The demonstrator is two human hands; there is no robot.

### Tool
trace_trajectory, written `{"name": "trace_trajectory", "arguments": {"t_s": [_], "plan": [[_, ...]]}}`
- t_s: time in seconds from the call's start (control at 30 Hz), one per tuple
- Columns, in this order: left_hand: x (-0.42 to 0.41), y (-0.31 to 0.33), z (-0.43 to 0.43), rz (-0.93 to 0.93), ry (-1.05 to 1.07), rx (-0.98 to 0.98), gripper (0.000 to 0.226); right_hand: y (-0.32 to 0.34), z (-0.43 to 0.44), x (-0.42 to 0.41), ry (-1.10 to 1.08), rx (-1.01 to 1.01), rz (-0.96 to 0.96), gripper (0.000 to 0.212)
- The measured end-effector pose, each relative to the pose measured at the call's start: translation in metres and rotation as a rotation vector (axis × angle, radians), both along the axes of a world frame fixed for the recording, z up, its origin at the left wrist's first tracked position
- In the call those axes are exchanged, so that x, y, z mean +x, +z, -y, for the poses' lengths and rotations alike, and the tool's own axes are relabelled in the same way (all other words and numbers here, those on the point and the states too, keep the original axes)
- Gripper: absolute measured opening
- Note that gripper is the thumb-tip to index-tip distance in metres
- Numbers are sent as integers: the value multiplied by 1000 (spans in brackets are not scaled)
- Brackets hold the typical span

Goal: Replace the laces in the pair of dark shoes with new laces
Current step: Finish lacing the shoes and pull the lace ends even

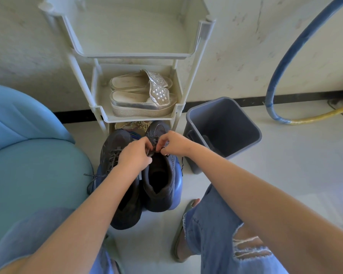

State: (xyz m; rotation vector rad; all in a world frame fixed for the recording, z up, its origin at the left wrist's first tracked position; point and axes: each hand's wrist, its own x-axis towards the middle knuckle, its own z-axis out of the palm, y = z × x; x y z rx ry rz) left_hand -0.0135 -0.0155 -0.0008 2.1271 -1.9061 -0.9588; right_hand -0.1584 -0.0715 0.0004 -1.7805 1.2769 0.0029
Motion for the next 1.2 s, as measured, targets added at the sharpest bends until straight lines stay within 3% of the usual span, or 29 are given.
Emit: {"name": "trace_trajectory", "arguments": {"t_s": [0.1,0.33,0.6,0.73,0.83,0.93,1.03,1.2], "plan": [[1,1,1,-3,-31,43,39,4,2,-5,12,20,13,21],[0,0,1,6,-17,47,31,4,2,-10,-22,58,38,24],[-3,-2,2,26,16,66,37,0,6,-10,-142,39,-106,23],[6,0,7,19,10,91,40,8,9,-21,28,112,-181,26],[7,1,7,29,-9,-5,45,9,8,-25,53,89,-130,21],[-2,1,7,46,-62,-92,34,8,7,-22,63,81,-101,18],[-9,-3,8,120,-132,-47,35,6,8,-21,83,60,-157,13],[-6,-3,10,173,-105,7,37,10,12,-31,83,24,-200,25]]}}
